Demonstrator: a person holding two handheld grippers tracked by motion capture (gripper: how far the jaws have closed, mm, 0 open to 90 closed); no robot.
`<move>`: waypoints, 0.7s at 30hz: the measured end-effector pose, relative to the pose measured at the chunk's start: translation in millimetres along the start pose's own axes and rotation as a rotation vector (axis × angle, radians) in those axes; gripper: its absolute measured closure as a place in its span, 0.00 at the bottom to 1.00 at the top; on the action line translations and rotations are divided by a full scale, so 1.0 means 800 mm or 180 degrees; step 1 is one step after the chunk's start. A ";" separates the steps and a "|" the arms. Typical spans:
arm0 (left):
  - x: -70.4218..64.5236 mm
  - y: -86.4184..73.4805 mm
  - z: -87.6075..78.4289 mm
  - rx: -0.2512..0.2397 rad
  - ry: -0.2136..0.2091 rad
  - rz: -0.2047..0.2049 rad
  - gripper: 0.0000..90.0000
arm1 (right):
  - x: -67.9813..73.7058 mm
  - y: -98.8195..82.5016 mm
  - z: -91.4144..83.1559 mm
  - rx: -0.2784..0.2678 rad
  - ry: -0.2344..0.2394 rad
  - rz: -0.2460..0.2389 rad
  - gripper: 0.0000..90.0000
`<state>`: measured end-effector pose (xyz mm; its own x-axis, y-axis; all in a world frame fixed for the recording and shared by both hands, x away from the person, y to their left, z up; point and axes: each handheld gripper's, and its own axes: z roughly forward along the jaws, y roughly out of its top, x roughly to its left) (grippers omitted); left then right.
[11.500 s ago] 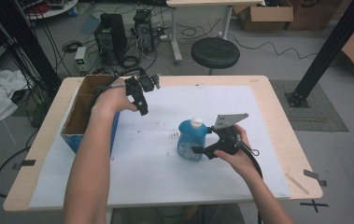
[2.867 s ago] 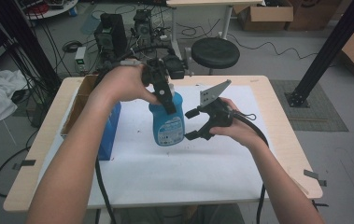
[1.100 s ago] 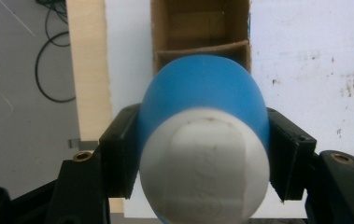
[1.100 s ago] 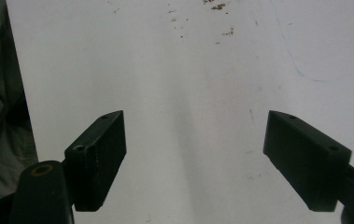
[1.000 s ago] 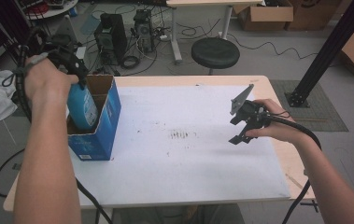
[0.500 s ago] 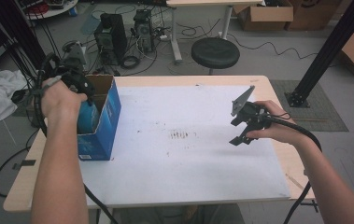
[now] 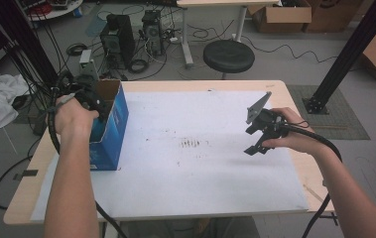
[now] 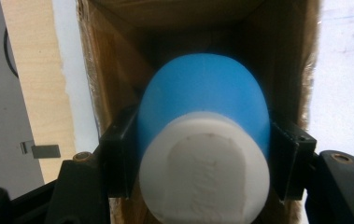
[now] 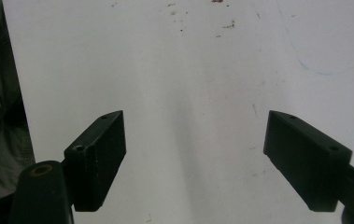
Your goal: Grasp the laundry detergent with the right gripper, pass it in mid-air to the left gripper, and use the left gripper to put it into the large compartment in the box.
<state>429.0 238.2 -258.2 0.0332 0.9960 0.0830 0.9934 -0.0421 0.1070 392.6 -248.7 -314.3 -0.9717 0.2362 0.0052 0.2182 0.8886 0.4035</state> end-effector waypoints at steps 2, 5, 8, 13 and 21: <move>0.002 -0.001 0.004 0.0021 -0.0025 -0.0001 0.43 | 0.000 -0.001 0.000 -0.0016 -0.0002 0.0004 0.23; 0.001 -0.001 0.008 0.0029 -0.0026 0.0007 0.43 | 0.000 -0.001 0.000 -0.0006 0.0000 0.0003 0.23; -0.001 -0.001 0.010 0.0037 0.0019 0.0026 0.43 | 0.000 -0.001 0.000 -0.0015 0.0004 0.0007 0.23; 0.000 -0.001 0.012 0.0045 0.0024 0.0025 0.43 | 0.000 -0.002 0.000 -0.0011 -0.0002 0.0011 0.23; -0.001 -0.002 0.015 0.0033 0.0036 0.0043 0.43 | 0.001 -0.001 0.003 -0.0017 0.0015 0.0015 0.23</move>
<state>428.7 238.1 -270.6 0.0455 0.9944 0.0957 0.9939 -0.0547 0.0955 392.1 -248.3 -316.5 -0.9711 0.2384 0.0115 0.2222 0.8854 0.4083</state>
